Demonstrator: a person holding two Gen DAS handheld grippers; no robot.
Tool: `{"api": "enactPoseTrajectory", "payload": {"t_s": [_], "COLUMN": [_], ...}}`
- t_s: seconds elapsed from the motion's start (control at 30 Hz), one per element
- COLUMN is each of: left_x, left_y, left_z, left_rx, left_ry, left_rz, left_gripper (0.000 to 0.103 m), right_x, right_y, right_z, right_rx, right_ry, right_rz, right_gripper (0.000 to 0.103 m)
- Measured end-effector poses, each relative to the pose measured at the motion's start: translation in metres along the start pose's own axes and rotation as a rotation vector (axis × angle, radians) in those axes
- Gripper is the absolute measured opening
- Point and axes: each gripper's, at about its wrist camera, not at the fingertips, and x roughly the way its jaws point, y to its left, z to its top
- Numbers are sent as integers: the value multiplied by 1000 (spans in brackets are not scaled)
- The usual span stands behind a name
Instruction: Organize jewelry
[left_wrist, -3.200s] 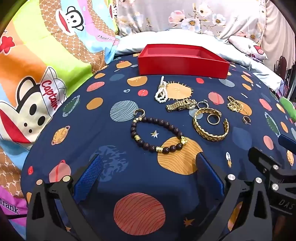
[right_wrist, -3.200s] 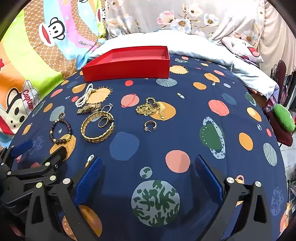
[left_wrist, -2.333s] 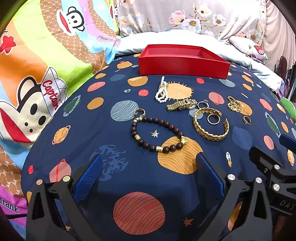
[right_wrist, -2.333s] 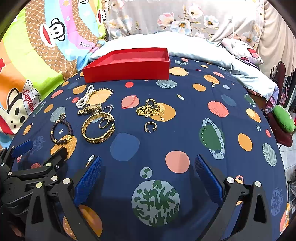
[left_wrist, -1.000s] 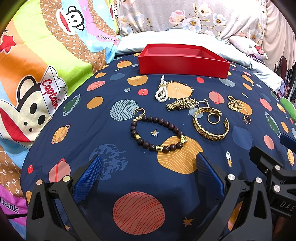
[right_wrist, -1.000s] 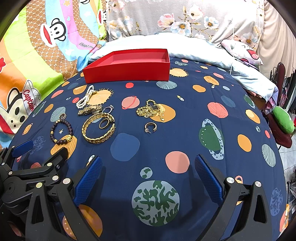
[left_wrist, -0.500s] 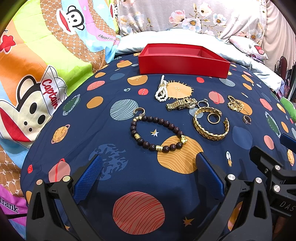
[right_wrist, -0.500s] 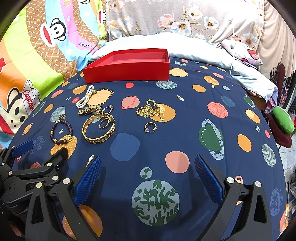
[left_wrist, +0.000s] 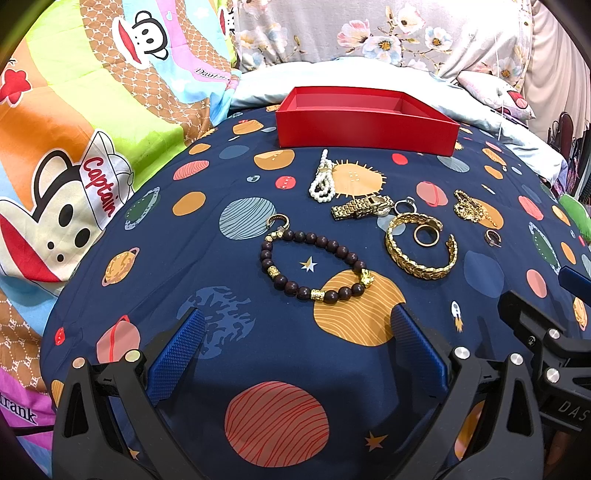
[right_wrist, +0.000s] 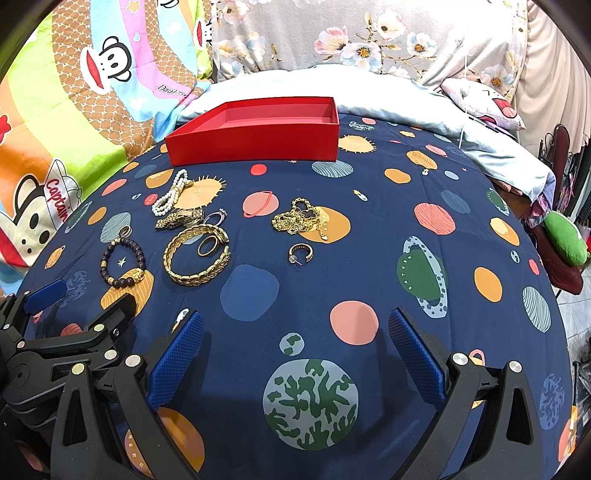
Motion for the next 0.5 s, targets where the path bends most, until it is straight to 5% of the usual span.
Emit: {"api": "enactPoseTrajectory", "payload": {"t_s": [0.5], "left_x": [-2], "left_y": [1], "left_z": [1], "left_rx": [-11], "left_ry": [-5], "left_rz": [-25], "left_gripper": [98], "right_x": [5], "right_y": [-6], "right_z": [1], "right_rx": [22], "right_ry": [31], "right_rz": [12], "right_gripper": [98]}}
